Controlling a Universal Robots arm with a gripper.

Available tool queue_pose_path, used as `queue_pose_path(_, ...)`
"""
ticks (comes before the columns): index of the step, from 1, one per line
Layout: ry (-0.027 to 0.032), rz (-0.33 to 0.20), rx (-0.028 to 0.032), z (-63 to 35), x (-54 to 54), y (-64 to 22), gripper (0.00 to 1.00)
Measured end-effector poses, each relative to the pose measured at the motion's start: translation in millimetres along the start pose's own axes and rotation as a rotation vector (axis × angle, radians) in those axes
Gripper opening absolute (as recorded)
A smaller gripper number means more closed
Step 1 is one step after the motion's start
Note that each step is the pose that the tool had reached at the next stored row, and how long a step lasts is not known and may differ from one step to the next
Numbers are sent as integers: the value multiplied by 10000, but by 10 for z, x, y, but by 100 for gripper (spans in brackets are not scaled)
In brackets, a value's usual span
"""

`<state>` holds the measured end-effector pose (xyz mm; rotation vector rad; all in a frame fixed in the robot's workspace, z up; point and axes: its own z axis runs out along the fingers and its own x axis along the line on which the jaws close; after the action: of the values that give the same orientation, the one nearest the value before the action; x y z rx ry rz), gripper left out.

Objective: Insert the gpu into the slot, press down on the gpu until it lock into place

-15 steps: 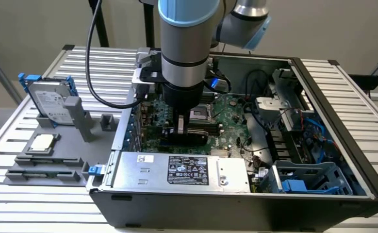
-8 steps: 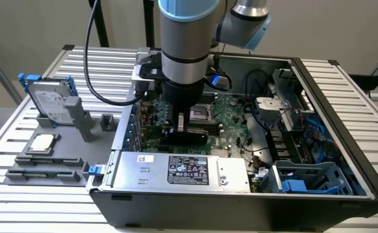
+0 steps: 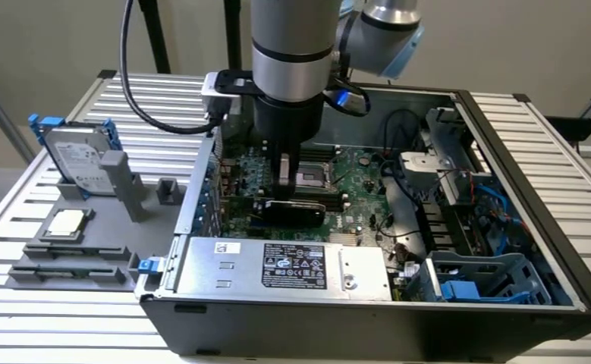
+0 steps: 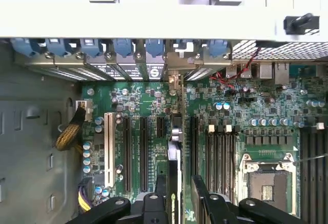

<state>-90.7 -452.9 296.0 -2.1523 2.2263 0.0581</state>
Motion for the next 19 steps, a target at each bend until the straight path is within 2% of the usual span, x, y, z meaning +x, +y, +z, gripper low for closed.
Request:
queue_pose_path(8, -1, 1, -28, -361, -21, -1, 31)
queue_pose_path(10, 0, 2, -40, -432, -25, -2, 18)
queue_pose_path(12, 0, 2, -44, -452, -26, -2, 11)
queue_pose_path(19, -1, 3, -46, -453, -26, -2, 11)
